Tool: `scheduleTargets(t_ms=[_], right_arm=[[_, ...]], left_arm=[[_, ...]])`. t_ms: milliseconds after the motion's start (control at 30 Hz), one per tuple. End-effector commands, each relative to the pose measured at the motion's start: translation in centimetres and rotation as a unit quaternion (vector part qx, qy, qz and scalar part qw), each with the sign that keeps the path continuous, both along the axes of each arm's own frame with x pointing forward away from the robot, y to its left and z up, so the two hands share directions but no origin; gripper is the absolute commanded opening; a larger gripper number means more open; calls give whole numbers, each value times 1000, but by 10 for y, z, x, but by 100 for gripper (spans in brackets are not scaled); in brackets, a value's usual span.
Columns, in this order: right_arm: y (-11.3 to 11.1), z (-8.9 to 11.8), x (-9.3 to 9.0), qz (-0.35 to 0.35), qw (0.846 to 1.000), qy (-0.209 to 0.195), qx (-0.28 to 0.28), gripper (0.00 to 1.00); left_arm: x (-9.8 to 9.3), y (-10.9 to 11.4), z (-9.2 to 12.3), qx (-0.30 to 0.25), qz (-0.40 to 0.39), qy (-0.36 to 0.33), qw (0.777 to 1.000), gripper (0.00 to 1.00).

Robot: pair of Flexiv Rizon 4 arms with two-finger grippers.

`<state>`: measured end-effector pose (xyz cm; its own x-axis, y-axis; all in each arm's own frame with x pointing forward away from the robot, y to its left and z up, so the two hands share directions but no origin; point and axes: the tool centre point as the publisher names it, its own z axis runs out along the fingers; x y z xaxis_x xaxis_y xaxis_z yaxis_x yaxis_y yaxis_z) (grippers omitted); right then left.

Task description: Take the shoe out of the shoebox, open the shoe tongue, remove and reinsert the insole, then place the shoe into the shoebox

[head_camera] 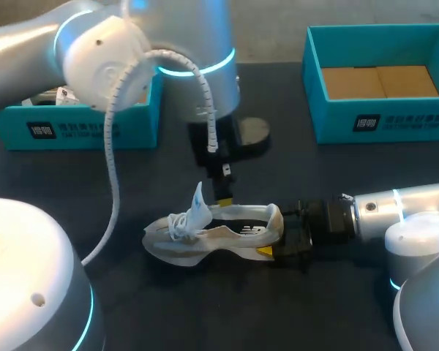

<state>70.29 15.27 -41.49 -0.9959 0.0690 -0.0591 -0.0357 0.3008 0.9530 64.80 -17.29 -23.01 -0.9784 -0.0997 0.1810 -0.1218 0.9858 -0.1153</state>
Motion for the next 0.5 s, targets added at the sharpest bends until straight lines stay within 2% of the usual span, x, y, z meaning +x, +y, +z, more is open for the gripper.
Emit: scheduleTargets(t_ms=[33,167,233,333,500], right_arm=[[2,0,0,0,1000,1,-3,0],[2,0,0,0,1000,1,-3,0],[2,0,0,0,1000,1,-3,0],[2,0,0,0,1000,1,-3,0],[2,0,0,0,1000,1,-3,0]], left_arm=[[1,-4,1,13,-2,2,1000,0],[14,-20,-10,3,6,-17,1000,0],[26,-30,-24,-7,8,-35,999,0],[46,-39,-45,-6,9,-9,1000,0],[61,-51,-74,13,3,10,1000,0]])
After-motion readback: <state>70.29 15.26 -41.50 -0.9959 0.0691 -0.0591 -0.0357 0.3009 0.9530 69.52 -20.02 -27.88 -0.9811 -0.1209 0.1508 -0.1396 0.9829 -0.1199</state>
